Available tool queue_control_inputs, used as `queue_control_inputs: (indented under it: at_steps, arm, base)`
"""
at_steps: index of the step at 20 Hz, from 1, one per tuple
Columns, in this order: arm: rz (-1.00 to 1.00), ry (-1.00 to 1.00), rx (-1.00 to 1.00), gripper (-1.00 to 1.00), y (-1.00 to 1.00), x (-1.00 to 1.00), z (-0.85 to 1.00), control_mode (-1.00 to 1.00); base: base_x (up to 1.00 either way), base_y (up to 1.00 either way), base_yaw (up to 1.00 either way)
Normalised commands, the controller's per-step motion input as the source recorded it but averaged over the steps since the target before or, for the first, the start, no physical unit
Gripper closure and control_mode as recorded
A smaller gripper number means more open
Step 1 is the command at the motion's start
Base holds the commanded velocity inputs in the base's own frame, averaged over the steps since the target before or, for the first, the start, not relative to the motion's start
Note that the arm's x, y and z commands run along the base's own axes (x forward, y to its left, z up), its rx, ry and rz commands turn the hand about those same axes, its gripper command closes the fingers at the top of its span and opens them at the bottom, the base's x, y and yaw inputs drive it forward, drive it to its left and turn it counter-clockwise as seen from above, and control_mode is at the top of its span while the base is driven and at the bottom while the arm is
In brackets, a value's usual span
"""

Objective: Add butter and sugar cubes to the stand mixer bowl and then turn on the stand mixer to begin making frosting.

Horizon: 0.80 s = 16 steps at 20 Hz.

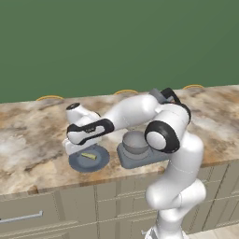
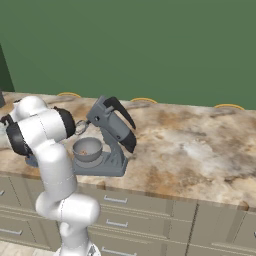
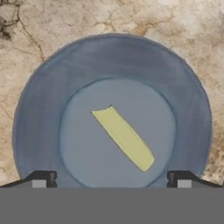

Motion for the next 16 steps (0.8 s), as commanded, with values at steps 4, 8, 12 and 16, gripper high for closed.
queue_control_inputs:
  at_steps: [4, 8, 12, 16]
  arm:
    - [0.05, 0.05, 0.00, -1.00, -0.04, 0.00, -0.24, -1.00]
    - [0.05, 0.04, 0.00, -1.00, -0.10, 0.01, -0.25, -1.00]
    - [0.05, 0.02, 0.00, -1.00, -0.12, 0.02, -0.18, -1.00]
    - [0.05, 0.03, 0.00, -1.00, -0.13, 0.00, -0.20, -1.00]
  base:
    - [0.00, 0.00, 0.00]
    - [0.00, 0.00, 0.00]
    - [0.00, 0.00, 0.00]
    - [0.00, 0.00, 0.00]
